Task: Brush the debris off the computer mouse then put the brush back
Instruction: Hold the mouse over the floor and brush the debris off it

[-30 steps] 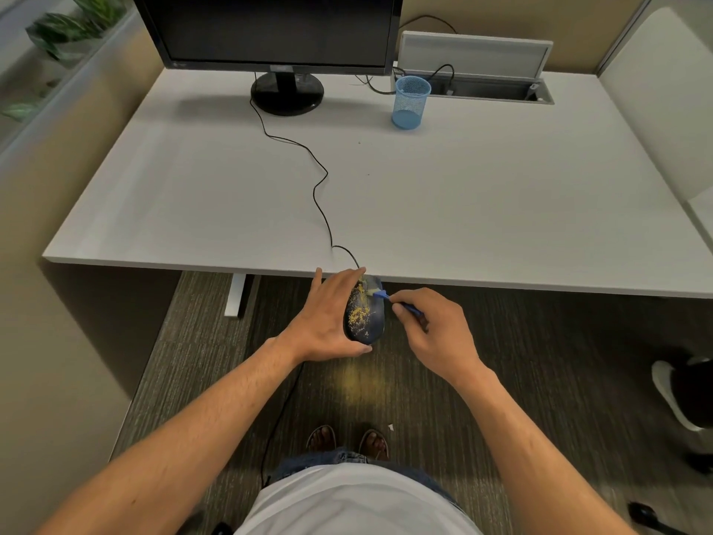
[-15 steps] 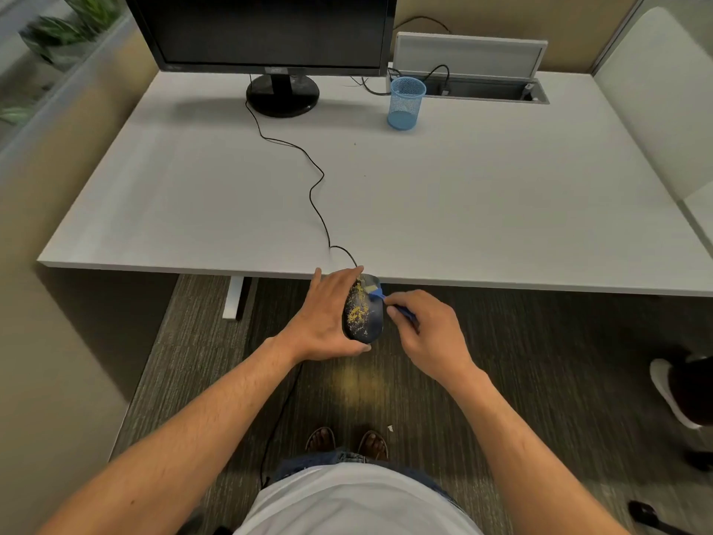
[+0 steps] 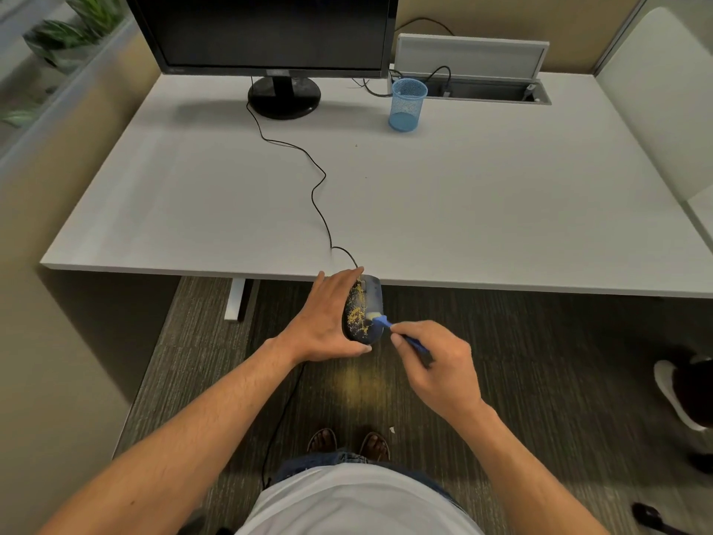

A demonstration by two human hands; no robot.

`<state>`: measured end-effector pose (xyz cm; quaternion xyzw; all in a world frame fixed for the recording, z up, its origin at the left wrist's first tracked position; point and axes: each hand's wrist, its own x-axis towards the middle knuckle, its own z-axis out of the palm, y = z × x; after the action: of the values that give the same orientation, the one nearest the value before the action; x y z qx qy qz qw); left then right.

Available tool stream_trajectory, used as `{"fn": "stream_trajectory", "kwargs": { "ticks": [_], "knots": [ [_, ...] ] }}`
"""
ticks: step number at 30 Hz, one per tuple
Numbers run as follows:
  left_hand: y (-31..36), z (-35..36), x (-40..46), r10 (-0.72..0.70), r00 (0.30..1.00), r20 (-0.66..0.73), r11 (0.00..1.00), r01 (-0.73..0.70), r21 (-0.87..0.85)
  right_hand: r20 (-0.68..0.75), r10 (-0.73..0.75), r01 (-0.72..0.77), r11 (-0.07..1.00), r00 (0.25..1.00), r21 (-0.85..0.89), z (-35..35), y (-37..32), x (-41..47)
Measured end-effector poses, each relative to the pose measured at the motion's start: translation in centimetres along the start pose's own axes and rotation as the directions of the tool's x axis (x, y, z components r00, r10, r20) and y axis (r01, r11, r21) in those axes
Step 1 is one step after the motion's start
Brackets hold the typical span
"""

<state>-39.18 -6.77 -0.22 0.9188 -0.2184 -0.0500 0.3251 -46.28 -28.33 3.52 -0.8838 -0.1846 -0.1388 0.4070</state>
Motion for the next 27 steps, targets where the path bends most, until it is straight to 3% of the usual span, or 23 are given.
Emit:
{"fn": "stream_trajectory", "kwargs": {
  "ticks": [4, 12, 19, 27],
  "knots": [
    [0.2, 0.0, -0.1, 0.007, 1.000, 0.008, 1.000, -0.007, 0.004, -0.064, 0.147, -0.144, 0.988, 0.987, 0.051, -0.2, 1.2, 3.0],
    [0.3, -0.1, -0.1, 0.007, 1.000, 0.015, 1.000, -0.007, 0.024, 0.015, 0.152, -0.151, 0.988, 0.988, -0.031, 1.3, 2.3, 6.2],
    [0.0, -0.2, -0.2, 0.000, 1.000, 0.005, 1.000, 0.000, 0.010, 0.093, 0.038, -0.032, 0.998, 0.995, -0.063, 0.9, 1.4, 3.0],
    [0.0, 0.2, 0.0, 0.008, 1.000, 0.004, 1.000, -0.008, 0.006, 0.087, -0.115, 0.123, 0.989, 0.990, -0.083, 0.8, -0.1, -0.8]
  ]
}}
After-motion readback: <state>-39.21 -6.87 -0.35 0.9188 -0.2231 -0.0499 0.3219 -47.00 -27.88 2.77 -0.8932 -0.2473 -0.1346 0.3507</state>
